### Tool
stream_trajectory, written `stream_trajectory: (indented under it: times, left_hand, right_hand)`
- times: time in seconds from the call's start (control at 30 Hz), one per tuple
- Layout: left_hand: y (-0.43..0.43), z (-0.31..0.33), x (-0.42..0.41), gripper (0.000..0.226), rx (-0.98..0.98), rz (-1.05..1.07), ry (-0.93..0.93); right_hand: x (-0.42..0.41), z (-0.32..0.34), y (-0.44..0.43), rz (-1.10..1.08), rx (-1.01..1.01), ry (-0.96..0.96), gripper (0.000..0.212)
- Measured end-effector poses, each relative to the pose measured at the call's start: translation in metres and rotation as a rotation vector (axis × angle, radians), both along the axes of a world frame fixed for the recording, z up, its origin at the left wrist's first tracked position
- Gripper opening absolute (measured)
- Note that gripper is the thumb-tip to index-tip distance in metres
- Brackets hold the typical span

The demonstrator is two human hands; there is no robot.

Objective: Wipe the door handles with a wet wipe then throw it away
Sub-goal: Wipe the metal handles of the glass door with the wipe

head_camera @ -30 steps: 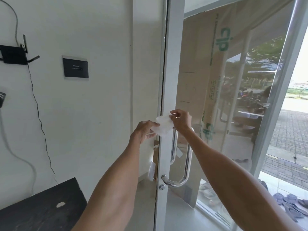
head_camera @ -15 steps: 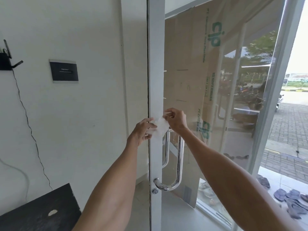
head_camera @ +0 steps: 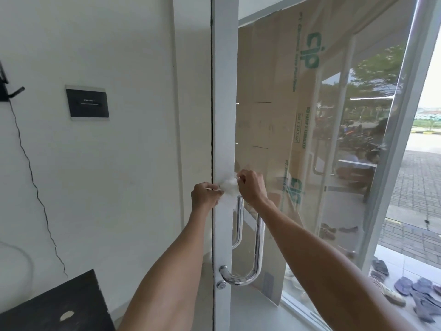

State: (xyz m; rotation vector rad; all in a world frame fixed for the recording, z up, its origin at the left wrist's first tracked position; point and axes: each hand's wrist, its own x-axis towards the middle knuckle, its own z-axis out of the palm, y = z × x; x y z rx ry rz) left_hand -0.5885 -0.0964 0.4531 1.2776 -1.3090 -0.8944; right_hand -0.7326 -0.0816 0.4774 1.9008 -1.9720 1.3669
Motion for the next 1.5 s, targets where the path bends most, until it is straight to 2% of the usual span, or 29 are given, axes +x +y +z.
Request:
stream_trajectory:
  times: [0.13, 0.23, 0.37, 0.53, 0.6, 0.77, 0.87, 1.17, 1.27, 1.37, 1.5]
  left_hand:
    - [-0.005, -0.012, -0.004, 0.012, -0.091, 0.034, -0.136]
    - [-0.002, -0.014, -0.006, 0.02, -0.159, 0.075, -0.189]
    - [-0.002, -0.008, -0.006, 0.02, -0.236, 0.131, -0.194]
    - [-0.006, 0.006, -0.001, 0.054, -0.281, 0.082, -0.139]
    - [-0.006, 0.01, -0.001, 0.059, -0.274, 0.022, -0.138]
    - [-0.004, 0.012, 0.0, 0.06, -0.257, 0.003, -0.144]
    - [-0.004, 0.013, 0.0, 0.053, -0.262, -0.003, -0.136]
    - [-0.006, 0.018, -0.004, 0.042, -0.272, 0.059, -0.247]
    - [-0.004, 0.018, -0.003, 0.038, -0.284, 0.057, -0.25]
    - [-0.005, 0.017, -0.003, 0.038, -0.297, 0.058, -0.237]
    - [-0.004, 0.018, -0.005, 0.041, -0.299, 0.061, -0.208]
  right_hand:
    - [0.005, 0.003, 0.004, -0.03, -0.07, 0.146, 0.018]
    - [0.011, 0.007, 0.014, 0.086, 0.021, 0.216, 0.025]
    - [0.012, 0.003, 0.021, 0.06, 0.048, 0.342, 0.022]
    - [-0.01, -0.005, 0.026, 0.047, -0.044, 0.477, 0.023]
    - [-0.012, -0.004, 0.027, 0.055, -0.062, 0.5, 0.025]
    - [0.014, 0.001, 0.022, 0.037, -0.012, 0.582, 0.021]
    - [0.026, -0.005, 0.016, -0.001, 0.02, 0.584, 0.014]
    - [-0.027, -0.03, 0.034, 0.111, -0.187, 0.683, 0.02]
    - [-0.013, -0.026, 0.028, 0.083, -0.145, 0.715, 0.02]
    - [0.015, -0.018, 0.015, 0.037, -0.021, 0.759, 0.022]
    - [0.037, -0.016, 0.003, -0.028, 0.033, 0.728, 0.029]
